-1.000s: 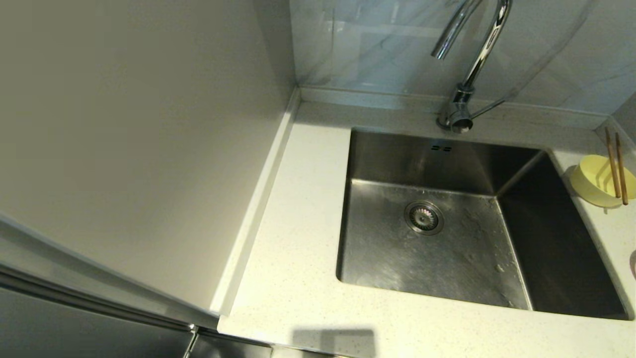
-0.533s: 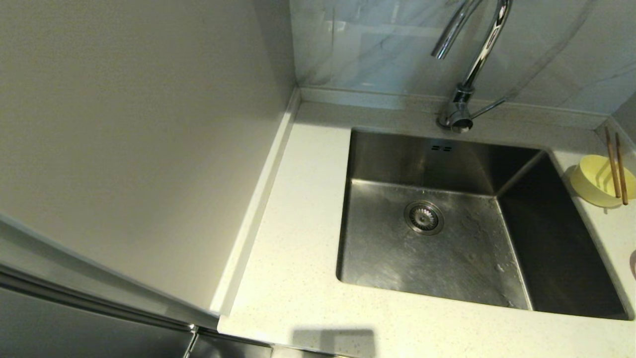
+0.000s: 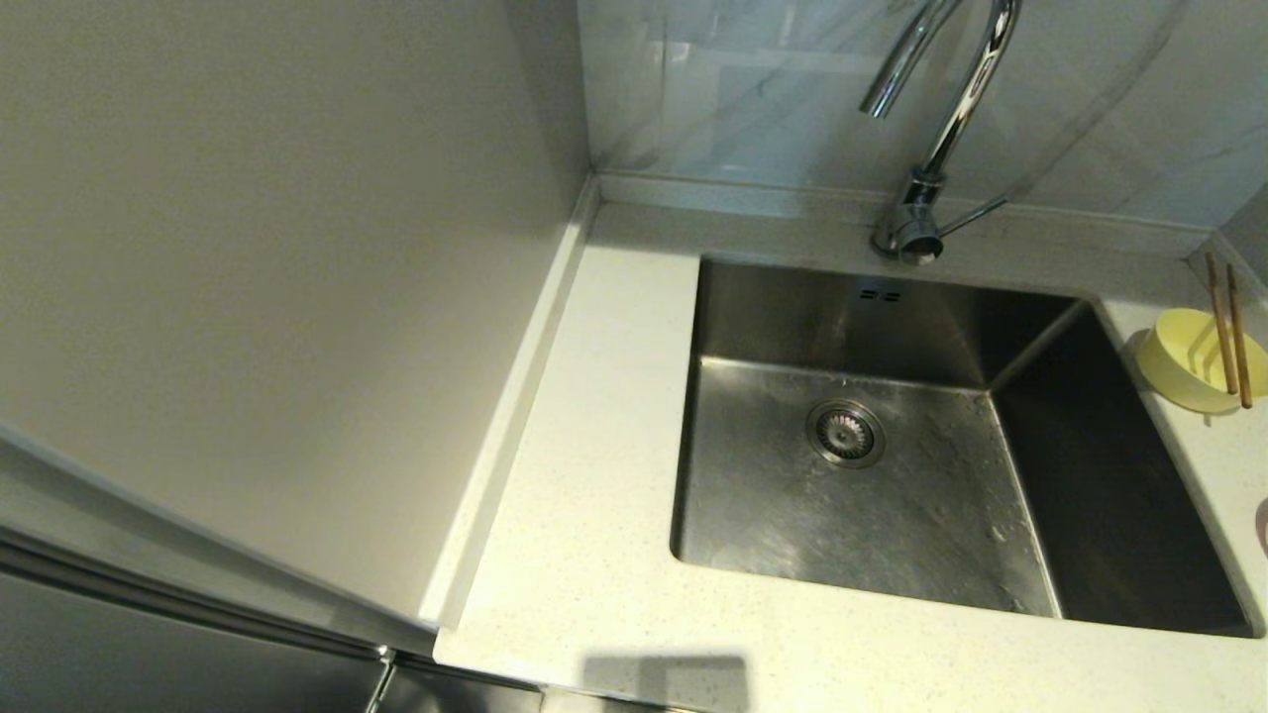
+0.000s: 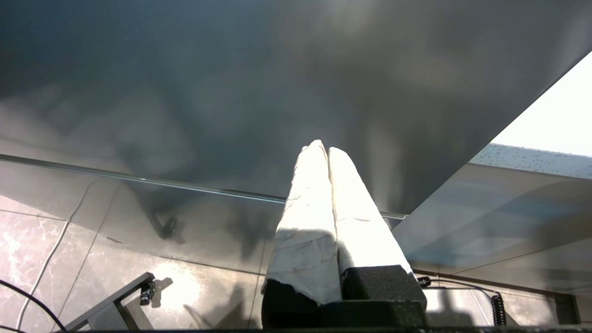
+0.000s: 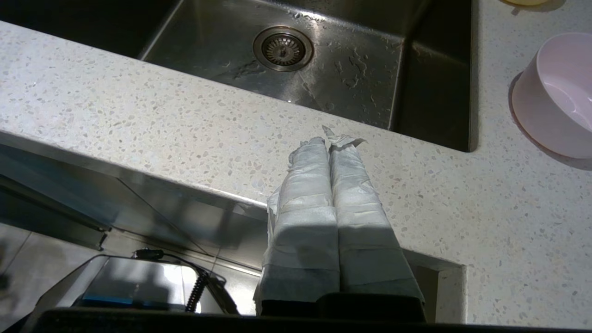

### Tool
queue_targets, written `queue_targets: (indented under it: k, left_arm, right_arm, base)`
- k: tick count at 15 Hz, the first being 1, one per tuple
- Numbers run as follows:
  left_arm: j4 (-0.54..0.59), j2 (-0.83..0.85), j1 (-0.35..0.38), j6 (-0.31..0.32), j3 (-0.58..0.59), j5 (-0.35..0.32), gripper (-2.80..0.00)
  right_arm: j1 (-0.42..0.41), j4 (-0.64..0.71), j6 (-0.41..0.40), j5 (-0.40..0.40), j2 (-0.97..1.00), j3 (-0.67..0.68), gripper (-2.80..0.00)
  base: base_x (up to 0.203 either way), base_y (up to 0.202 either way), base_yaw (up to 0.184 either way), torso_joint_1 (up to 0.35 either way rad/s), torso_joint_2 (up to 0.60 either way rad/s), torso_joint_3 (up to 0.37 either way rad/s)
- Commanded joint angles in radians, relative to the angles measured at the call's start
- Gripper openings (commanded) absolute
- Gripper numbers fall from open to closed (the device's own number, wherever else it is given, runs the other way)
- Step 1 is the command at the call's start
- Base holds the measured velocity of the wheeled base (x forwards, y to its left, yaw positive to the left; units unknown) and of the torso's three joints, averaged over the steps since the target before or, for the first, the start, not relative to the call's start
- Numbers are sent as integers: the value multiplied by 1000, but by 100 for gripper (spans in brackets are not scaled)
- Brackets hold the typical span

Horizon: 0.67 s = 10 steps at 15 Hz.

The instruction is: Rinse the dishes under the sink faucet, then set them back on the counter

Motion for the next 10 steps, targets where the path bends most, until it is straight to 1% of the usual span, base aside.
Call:
queue_targets:
  k: [1, 3, 5, 8, 10]
  left_arm:
    - [0, -3, 0, -1, 0, 0, -280]
    - [0, -3, 0, -1, 0, 0, -280]
    - [0, -3, 0, -1, 0, 0, -280]
    - [0, -3, 0, -1, 0, 0, -280]
    - [0, -3, 0, -1, 0, 0, -280]
  right_arm:
    - [-1, 2, 4, 0, 2, -1, -280]
    - [-1, 2, 7, 0, 2, 0, -280]
    - [-1, 2, 37, -1, 2, 1, -280]
    - [-1, 0, 40, -3, 2, 1, -280]
    - [-1, 0, 52, -26, 2, 1, -280]
  base:
    - [0, 0, 0, 0, 0, 0]
    - [0, 0, 0, 0, 0, 0]
    - [0, 0, 0, 0, 0, 0]
    - [0, 0, 0, 0, 0, 0]
    - [0, 0, 0, 0, 0, 0]
